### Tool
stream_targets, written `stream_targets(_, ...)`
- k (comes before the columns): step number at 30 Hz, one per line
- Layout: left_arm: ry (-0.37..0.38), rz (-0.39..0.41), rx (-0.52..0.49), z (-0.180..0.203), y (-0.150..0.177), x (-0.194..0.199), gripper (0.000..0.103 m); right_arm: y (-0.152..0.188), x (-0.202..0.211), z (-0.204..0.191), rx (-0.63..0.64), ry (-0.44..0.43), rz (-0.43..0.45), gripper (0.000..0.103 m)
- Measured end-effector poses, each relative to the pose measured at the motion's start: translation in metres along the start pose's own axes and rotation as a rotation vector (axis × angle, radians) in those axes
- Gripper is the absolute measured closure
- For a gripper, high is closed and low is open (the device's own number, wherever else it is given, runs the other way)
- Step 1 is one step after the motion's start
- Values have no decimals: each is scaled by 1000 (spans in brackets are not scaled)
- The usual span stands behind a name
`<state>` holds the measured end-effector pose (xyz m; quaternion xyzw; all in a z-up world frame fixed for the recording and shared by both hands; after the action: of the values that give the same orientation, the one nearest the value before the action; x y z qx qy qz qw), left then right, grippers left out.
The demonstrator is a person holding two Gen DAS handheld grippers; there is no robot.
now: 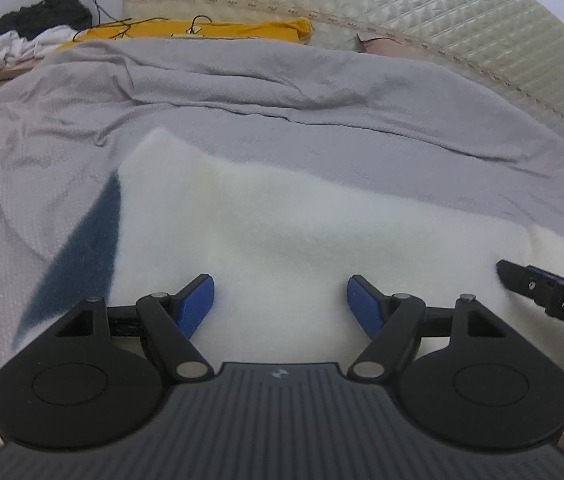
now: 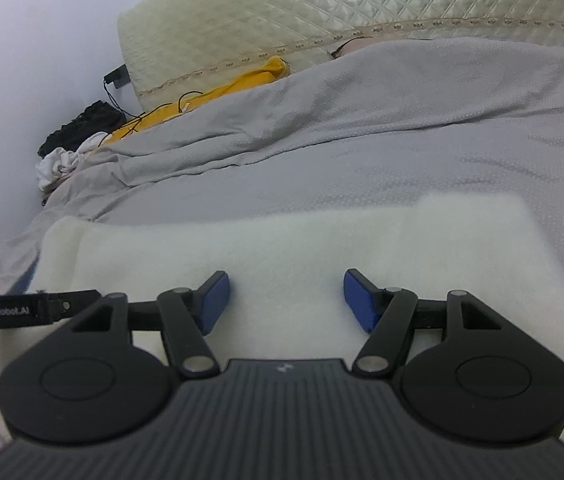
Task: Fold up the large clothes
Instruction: 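Open both grippers and release the rolled sweater onto the bed, then grasp the sweater roll end with the left gripper while the right gripper grasps it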
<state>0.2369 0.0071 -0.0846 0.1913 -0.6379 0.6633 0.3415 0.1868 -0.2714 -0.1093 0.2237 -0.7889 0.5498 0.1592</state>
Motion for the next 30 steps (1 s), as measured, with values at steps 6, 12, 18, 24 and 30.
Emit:
stream_targets(6, 27, 12, 39, -2, 8, 20, 25, 4, 12, -3, -19, 6, 2, 38)
stream_targets(12, 21, 46, 59, -2, 22, 56, 25, 12, 35, -10, -22, 22, 6, 38)
stream_targets(18, 18, 53, 100, 0, 37, 84, 25, 18, 74, -9, -134, 11, 9, 37)
stream_targets(24, 26, 54, 85, 11, 51, 105, 25, 33, 97, -14, -227, -47, -64, 34)
stream_targets(30, 53, 36, 134, 9, 60, 112, 25, 55, 87, -7, -416, -166, -194, 11)
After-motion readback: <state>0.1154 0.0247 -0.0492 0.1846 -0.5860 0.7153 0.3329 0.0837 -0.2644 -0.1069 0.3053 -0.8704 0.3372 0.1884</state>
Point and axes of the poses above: each gripper's, at about its wrist camera, not at the fingertips, and x roughly against the way its jaws point, z to its right, y to its underside, the point moved 1 cm from there along -x, roughly the way its jaws point, and after that the axes turned 4 degrees about -x, right-handed, at the moved point
